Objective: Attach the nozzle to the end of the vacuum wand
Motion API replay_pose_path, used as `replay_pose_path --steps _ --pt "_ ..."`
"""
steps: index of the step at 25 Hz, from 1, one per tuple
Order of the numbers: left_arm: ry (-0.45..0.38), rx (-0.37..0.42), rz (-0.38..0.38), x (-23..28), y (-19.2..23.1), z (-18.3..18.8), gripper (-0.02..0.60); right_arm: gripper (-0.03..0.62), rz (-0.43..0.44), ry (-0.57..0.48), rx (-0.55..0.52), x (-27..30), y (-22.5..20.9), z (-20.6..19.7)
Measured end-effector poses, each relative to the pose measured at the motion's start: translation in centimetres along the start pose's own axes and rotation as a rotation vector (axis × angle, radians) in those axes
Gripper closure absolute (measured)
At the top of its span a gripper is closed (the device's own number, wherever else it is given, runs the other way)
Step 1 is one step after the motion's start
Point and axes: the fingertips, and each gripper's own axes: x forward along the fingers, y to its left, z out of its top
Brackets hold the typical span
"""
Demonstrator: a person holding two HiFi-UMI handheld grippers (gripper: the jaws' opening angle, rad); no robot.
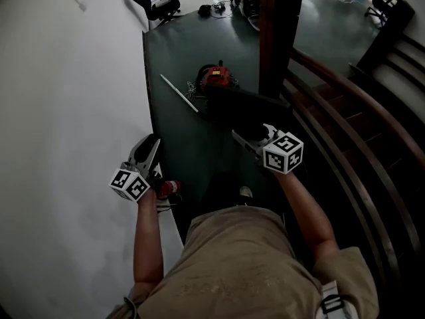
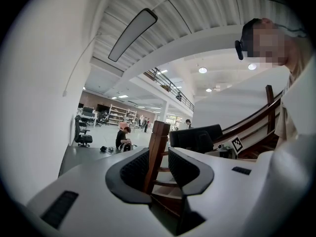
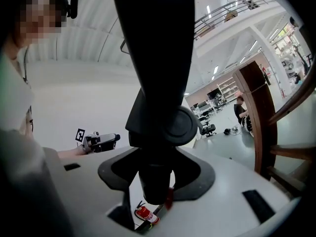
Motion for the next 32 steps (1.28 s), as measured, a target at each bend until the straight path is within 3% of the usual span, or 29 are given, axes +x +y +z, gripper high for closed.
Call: replay_pose_path --steps 7,19,26,32 --pt "0.004 -0.005 -0.01 -0.5 0.7 -0.6 0.449 0.401 0.005 -0.02 0.021 0.2 0.4 -0.3" --pt "-0.043 -0.064 0.062 -3.8 7.0 -1.4 0.449 0.401 0.008 -0.052 0.057 4.1 0.1 1.1" --pt "-0.059 -0.137 0.113 -2.1 15.4 -1.9 0.449 0.401 0.041 -0.09 0.066 10.9 -1.5 4.0" --pt "-0.065 -0.16 0.118 2.5 26.0 0.1 0.449 0.401 0.09 -0.113 0.063 21.2 -3.9 7.7"
